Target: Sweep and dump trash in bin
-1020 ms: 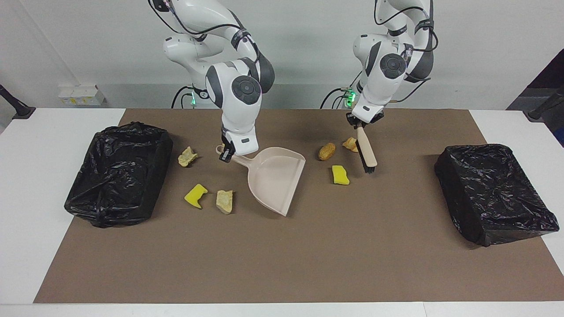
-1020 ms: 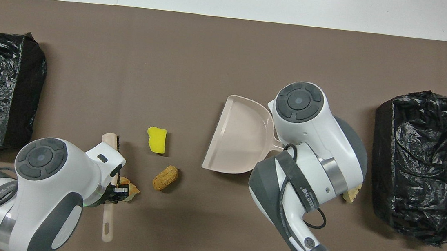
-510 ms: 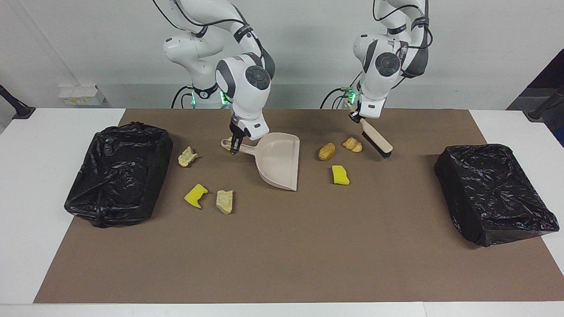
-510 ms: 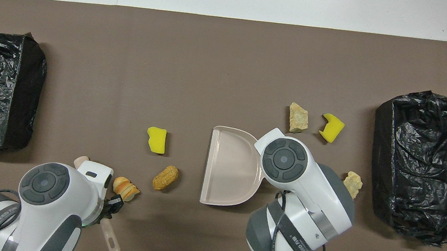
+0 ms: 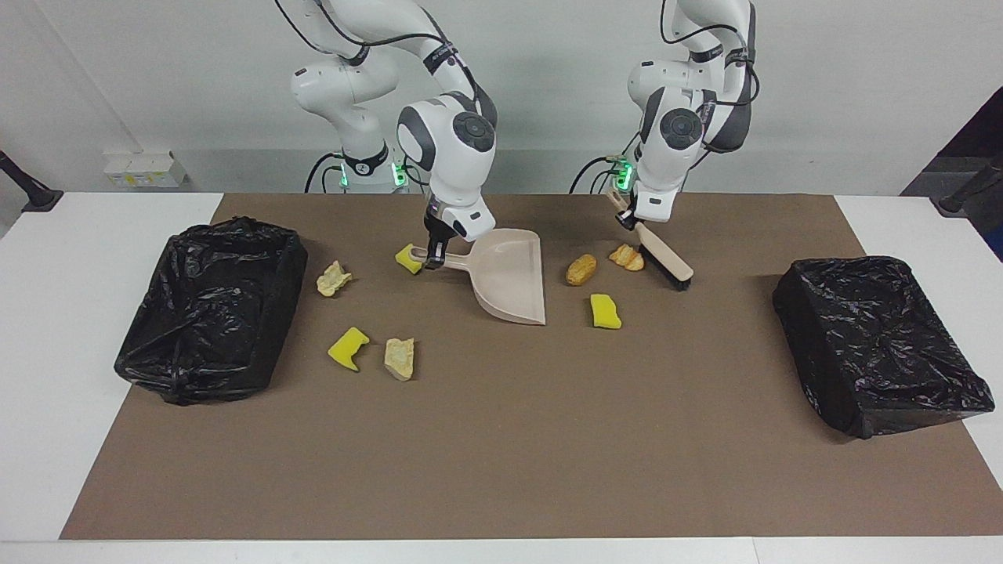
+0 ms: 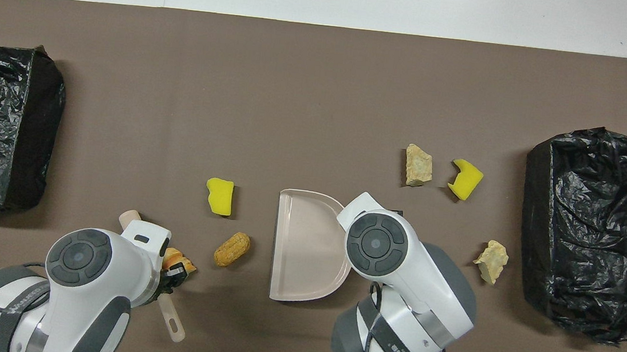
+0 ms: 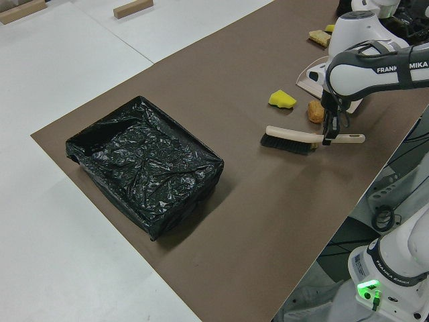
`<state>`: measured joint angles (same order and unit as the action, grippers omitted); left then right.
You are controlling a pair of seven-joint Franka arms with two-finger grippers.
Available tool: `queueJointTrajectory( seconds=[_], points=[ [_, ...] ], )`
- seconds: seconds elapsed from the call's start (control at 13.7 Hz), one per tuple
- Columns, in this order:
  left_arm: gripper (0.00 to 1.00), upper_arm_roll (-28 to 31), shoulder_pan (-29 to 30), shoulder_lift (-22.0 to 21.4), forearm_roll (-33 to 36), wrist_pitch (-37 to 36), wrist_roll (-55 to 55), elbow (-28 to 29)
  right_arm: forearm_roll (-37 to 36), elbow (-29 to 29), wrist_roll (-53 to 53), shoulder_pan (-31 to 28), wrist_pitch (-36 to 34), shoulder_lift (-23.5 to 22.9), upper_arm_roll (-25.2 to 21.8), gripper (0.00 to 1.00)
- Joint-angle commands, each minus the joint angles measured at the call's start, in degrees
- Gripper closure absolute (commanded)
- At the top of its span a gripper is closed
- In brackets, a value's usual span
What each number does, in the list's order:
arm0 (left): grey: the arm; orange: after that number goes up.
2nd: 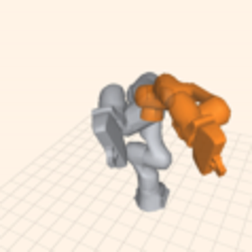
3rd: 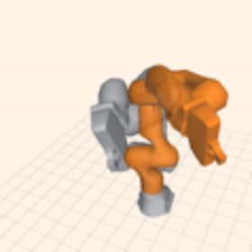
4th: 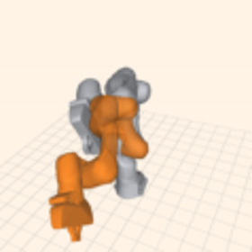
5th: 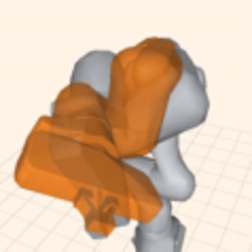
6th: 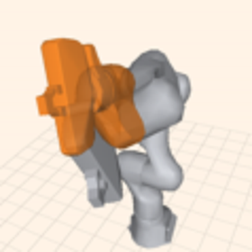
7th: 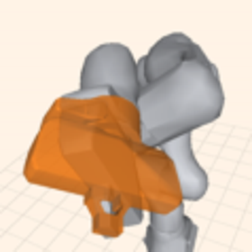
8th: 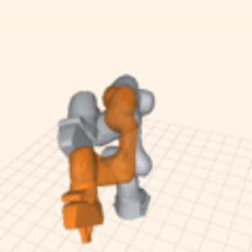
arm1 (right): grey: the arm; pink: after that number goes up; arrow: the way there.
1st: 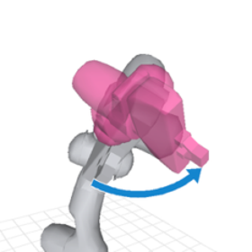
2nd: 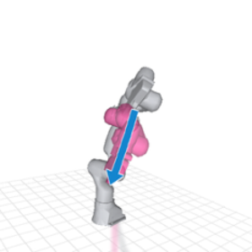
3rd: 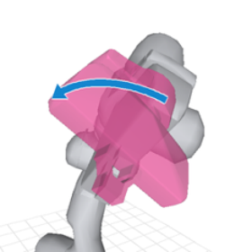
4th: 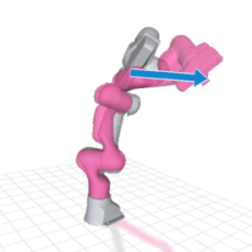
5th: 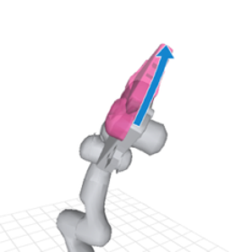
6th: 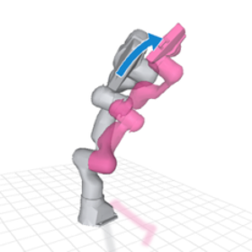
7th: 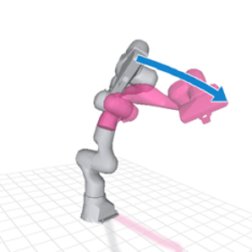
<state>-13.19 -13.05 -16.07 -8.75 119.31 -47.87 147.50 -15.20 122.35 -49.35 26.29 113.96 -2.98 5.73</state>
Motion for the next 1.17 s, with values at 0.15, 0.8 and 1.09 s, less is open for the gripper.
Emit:
queueJointTrajectory(
  seconds=[0.15,0.8,1.09],
  points=[
    [1.0,0.36,-6.37,8.23,-3.27,3.91,1.2,-6.59,-2.1,0.34,-2.24,1.04,2.32,-1.67,0.16,1.0],
    [1.0,0.18,-17.53,13.42,-8.83,8.05,7.62,-15.03,-4.31,0.34,-6.64,1.04,2.76,-1.67,0.16,1.0],
    [1.0,-0.17,-18.94,11.43,-8.83,0.97,7.61,-19.79,-4.31,0.17,-6.64,1.04,2.5,-1.67,0.16,1.0]
  ],
)
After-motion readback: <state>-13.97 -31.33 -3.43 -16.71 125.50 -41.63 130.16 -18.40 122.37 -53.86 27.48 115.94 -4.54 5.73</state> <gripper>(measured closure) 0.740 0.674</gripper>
